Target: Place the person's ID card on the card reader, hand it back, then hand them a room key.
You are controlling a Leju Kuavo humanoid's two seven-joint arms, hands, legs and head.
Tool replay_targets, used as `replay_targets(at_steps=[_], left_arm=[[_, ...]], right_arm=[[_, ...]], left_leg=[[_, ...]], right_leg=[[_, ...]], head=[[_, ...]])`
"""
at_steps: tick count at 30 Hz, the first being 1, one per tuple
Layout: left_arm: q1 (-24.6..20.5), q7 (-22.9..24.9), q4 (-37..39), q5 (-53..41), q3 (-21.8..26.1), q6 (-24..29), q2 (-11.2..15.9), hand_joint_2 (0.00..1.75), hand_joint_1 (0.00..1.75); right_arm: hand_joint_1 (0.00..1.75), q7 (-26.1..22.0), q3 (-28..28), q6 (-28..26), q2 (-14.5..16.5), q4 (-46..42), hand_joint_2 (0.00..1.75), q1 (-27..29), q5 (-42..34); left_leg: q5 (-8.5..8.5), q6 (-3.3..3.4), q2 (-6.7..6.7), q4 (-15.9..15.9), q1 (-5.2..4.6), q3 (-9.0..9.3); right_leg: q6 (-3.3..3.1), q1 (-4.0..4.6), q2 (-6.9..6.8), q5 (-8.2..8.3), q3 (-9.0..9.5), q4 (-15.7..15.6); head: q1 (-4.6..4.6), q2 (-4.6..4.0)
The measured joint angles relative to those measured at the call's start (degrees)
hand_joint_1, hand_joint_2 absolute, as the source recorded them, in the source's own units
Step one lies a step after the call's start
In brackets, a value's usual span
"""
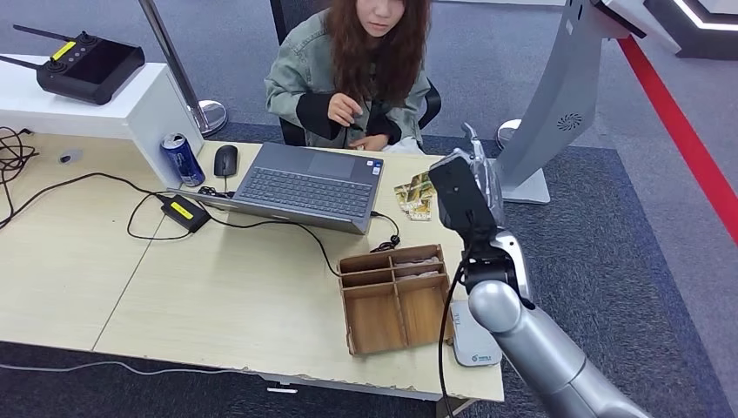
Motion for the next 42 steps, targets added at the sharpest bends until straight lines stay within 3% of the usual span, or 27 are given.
replay_targets(at_steps=[13, 26, 30, 36, 42], left_arm=[[0.0, 0.6, 0.0, 0.0, -1.8, 0.1, -0.7, 0.0, 0.0], [0.0, 0.7, 0.0, 0.0, -3.3, -0.3, -0.7, 0.0, 0.0], [0.0, 0.7, 0.0, 0.0, -3.7, -0.4, -0.7, 0.0, 0.0], [0.0, 0.5, 0.0, 0.0, -4.0, -0.5, -0.7, 0.0, 0.0], [0.1, -0.3, 0.0, 0.5, -4.0, -0.5, -0.7, 0.0, 0.0]], right_arm=[[1.75, -0.2, 1.4, -1.3, 4.9, 8.0, 1.75, -10.1, -2.4], [1.71, -3.5, 2.5, -2.5, 10.1, 18.8, 1.75, -13.9, -5.2], [0.0, -4.6, 2.8, -2.6, 11.2, 20.8, 1.75, -14.2, -5.9], [0.0, -7.6, 3.0, -2.0, 12.0, 22.3, 1.75, -14.1, -9.5], [0.0, -11.9, 2.6, 1.8, 11.8, 17.3, 1.75, -9.7, -20.0]], left_leg=[[0.0, -0.01, -0.03, 0.0, 0.01, -0.03], [0.01, -0.01, -0.03, 0.0, 0.01, -0.03], [0.01, -0.01, -0.03, 0.0, 0.01, -0.03], [0.01, -0.01, -0.02, 0.0, 0.01, -0.02], [0.0, -0.01, -0.03, 0.0, 0.01, 0.03]], right_leg=[[0.0, 0.01, -0.01, 0.0, -0.01, 0.0], [0.0, 0.01, -0.01, 0.0, -0.02, 0.0], [0.0, 0.01, -0.01, 0.0, -0.02, 0.0], [0.0, 0.01, 0.0, 0.0, -0.02, 0.0], [0.0, 0.01, -0.01, -0.01, -0.02, 0.0]], head=[[0.0, 0.0], [0.0, 0.0], [0.01, 0.0], [0.01, 0.0], [-0.01, 0.0]])
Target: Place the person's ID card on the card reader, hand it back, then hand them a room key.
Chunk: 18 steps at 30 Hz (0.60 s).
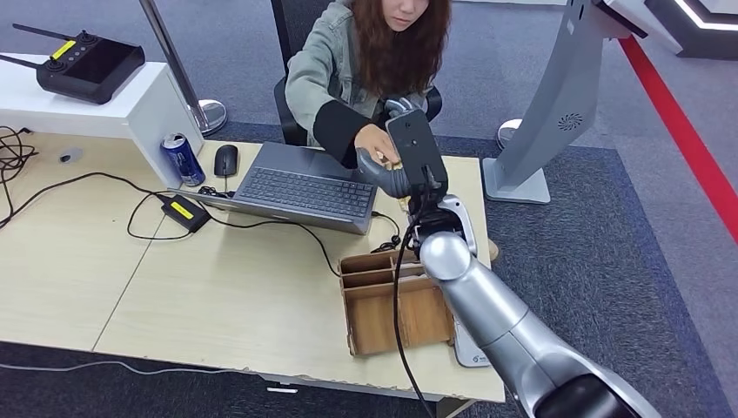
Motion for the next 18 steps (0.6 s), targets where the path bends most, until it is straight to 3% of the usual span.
replay_targets(at_steps=[4, 10, 18], left_arm=[[0.0, -1.0, 0.0, 0.8, 0.2, 0.4, -0.1, 0.0, 0.0], [0.1, -3.9, 0.0, 2.9, 1.7, 0.7, -0.1, 0.0, 0.0], [0.1, -5.8, 0.0, 6.0, 3.5, 1.4, -0.1, 0.0, 0.0]], right_arm=[[0.0, -3.7, -1.2, 2.0, -1.7, -8.9, 1.75, 7.8, -7.9], [0.0, -9.9, -5.1, 0.1, -6.0, -21.1, 1.75, 21.9, -10.9], [0.0, -18.7, -13.6, -1.1, -10.0, -27.9, 1.75, 36.3, -18.4]], left_leg=[[-0.03, 0.02, -0.01, 0.0, 0.0, 0.0], [-0.1, 0.07, -0.01, 0.0, 0.0, -0.01], [-0.15, 0.16, 0.0, 0.0, -0.01, -0.02]], right_leg=[[0.01, 0.02, -0.01, -0.02, 0.01, 0.0], [0.07, 0.02, -0.01, -0.07, 0.04, -0.1], [0.11, 0.0, 0.01, -0.09, 0.06, -0.2]], head=[[0.01, 0.0], [0.02, 0.0], [0.02, 0.0]])
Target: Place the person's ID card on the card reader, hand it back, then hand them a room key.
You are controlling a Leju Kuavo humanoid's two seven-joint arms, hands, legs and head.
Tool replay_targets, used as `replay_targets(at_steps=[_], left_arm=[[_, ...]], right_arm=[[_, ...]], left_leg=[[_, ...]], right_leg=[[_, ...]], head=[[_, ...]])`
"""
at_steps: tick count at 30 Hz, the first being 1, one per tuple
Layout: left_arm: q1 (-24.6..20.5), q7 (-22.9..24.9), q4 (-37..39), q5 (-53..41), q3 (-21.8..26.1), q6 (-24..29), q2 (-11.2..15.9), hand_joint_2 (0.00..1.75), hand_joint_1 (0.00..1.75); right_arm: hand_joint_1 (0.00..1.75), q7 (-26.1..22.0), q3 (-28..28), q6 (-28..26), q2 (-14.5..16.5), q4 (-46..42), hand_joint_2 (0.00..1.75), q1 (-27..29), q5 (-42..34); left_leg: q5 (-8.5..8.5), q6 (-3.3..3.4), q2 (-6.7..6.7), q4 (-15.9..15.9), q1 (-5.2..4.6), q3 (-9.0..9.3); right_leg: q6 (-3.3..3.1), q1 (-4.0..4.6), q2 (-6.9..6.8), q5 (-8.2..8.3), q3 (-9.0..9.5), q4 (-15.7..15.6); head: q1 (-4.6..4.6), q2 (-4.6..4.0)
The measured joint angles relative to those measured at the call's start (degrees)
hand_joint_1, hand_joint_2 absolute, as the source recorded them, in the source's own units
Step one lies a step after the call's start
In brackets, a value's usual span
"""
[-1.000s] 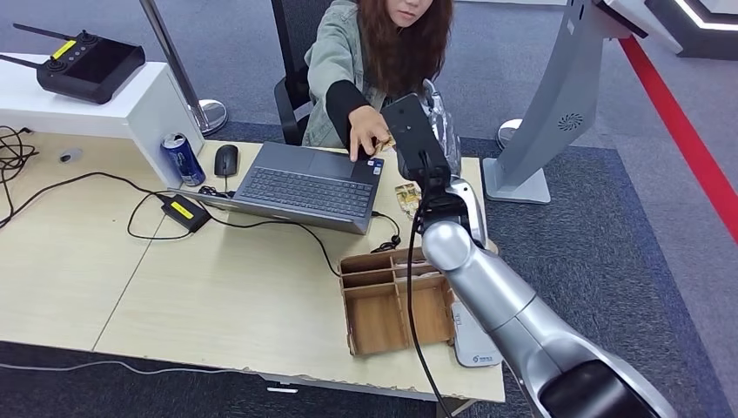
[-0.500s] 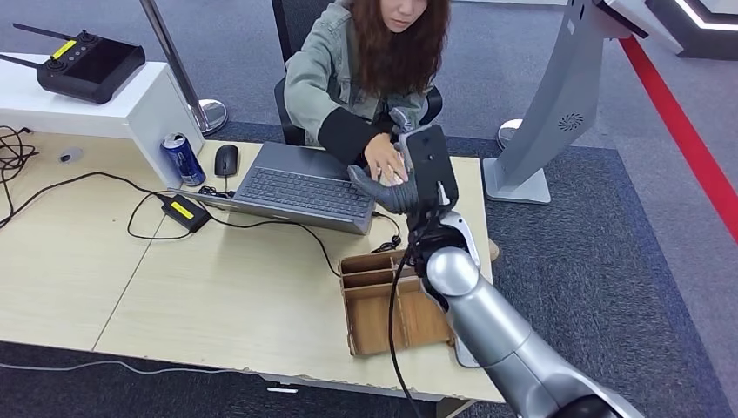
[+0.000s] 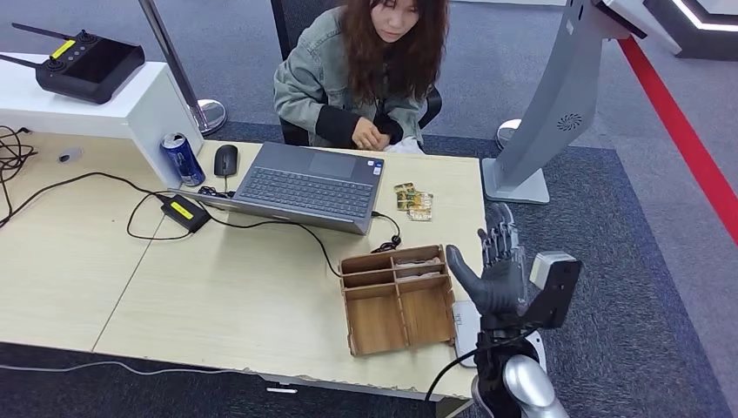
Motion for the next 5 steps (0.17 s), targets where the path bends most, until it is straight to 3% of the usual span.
replay_targets(at_steps=[5], left_arm=[[0.0, 0.0, 0.0, 0.7, 0.7, 0.0, -0.1, 0.0, 0.0]], right_arm=[[0.0, -2.0, -2.6, -0.2, -0.8, -0.8, 1.75, 4.0, -1.2]], left_leg=[[0.0, 0.0, 0.02, 0.0, 0.0, 0.0]], right_leg=[[0.0, 0.0, 0.01, 0.0, -0.01, 0.0]], head=[[-0.02, 0.0]])
